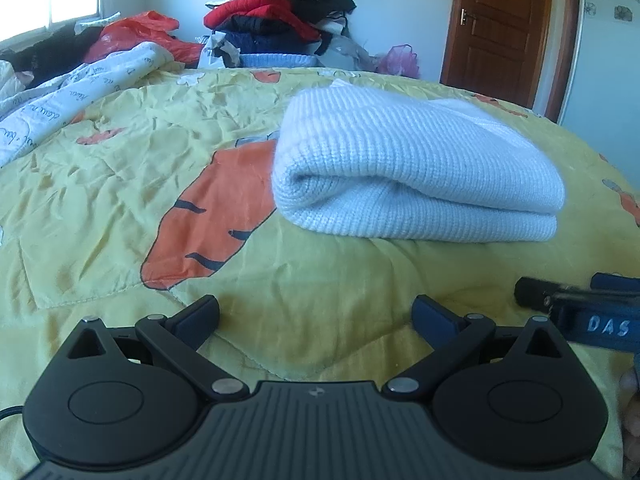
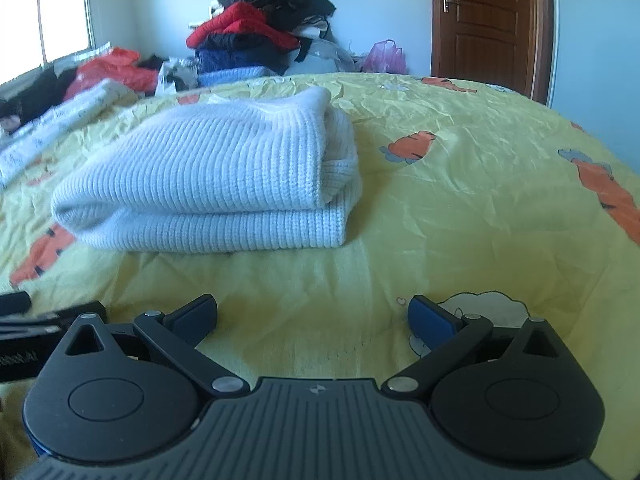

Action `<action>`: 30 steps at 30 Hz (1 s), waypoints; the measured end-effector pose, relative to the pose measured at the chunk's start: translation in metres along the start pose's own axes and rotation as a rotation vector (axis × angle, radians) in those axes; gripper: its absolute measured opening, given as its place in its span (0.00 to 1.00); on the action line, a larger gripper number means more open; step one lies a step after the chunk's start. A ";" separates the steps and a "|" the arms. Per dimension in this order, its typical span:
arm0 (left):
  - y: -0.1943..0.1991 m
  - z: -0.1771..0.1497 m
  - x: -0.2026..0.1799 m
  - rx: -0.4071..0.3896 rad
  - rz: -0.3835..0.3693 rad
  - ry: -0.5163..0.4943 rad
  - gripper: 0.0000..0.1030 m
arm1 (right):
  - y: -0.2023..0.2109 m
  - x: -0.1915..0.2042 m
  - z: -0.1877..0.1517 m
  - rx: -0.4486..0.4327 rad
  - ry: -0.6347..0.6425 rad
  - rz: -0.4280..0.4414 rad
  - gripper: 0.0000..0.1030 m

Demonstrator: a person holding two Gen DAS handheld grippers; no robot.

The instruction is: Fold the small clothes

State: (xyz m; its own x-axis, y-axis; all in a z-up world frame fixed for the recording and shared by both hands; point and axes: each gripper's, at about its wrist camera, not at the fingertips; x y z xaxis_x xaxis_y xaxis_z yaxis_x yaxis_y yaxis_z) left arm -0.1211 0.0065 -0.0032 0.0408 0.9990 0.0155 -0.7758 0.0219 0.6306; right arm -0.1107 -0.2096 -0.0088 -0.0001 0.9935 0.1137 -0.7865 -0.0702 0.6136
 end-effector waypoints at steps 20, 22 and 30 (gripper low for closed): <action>0.029 0.047 0.000 0.026 0.016 -0.031 1.00 | 0.006 0.017 0.027 0.159 0.009 -0.084 1.00; 0.024 0.050 -0.002 0.038 0.024 -0.044 1.00 | 0.005 0.017 0.032 0.164 0.008 -0.083 1.00; 0.015 0.058 -0.001 0.075 0.018 -0.053 1.00 | -0.004 0.012 0.039 0.211 -0.015 -0.098 1.00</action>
State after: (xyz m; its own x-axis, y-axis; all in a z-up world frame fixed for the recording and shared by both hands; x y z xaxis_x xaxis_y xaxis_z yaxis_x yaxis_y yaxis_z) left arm -0.0967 0.0039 0.0510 0.0619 0.9958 0.0669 -0.7275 -0.0009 0.6861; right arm -0.0834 -0.2005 0.0201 0.0805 0.9952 0.0556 -0.6356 0.0083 0.7720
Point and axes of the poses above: each gripper's, at about its wrist camera, not at the fingertips, and y roughly against the way its jaws point, x to its left, z to its top, and after that the axes turned 4 degrees about -y, right-handed
